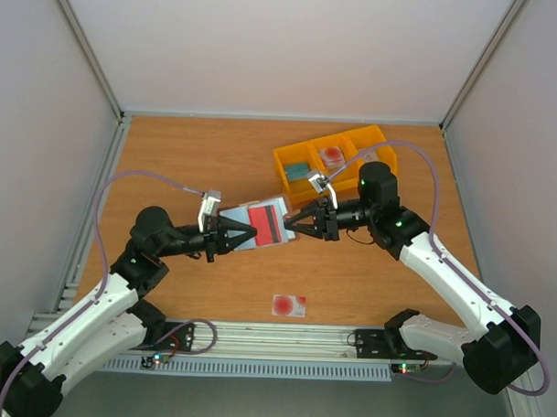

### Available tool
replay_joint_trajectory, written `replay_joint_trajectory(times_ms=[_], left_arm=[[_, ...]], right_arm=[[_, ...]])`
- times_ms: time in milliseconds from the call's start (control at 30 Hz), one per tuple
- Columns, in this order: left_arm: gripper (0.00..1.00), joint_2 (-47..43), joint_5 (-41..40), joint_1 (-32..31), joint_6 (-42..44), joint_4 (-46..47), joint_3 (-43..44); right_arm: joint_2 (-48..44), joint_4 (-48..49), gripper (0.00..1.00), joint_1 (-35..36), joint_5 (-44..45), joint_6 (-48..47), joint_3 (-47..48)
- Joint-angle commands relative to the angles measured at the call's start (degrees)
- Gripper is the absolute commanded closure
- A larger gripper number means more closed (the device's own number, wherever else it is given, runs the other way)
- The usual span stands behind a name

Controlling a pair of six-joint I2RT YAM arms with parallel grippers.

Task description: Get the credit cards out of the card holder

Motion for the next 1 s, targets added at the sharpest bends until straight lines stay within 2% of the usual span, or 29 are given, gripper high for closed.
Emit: replay_joint_trajectory(times_ms=[0, 100, 333, 533, 700, 833, 967], left_arm=[[1.00, 0.5, -4.2, 0.5, -5.1, 2.6, 1.1], [1.00, 0.3, -4.3, 0.4, -4.8, 1.8, 1.2], [1.00, 0.5, -2.9, -0.1, -3.4, 2.8, 1.3], [1.00, 0.4, -2.9, -0.1, -3.4, 3.0, 1.2], [1.00, 0.5, -2.8, -0.3, -3.2, 3.5, 1.0], [0.99, -0.2, -2.9, -0.3, -3.0, 2.9, 1.0], [0.92, -0.8, -1.9, -0.3, -2.0, 4.0, 0.7]], right_arm=[[-0.5, 5.2, 0.84, -0.5, -1.9, 3.7, -0.3], [-0.2, 5.5, 0.73, 0.1, -1.6, 3.8, -1.0], [2.0, 4.7, 0.72, 1.9, 3.8, 2.8, -0.7], [2.0, 3.1, 0.81, 2.0, 5.1, 1.7, -0.3], [1.7, 2.7, 0.98, 2.0, 5.1, 1.2, 0.2], [1.5, 3.5, 0.99, 1.8, 3.2, 1.4, 0.5], [1.3, 3.1, 0.99, 1.3, 2.4, 1.3, 0.6]])
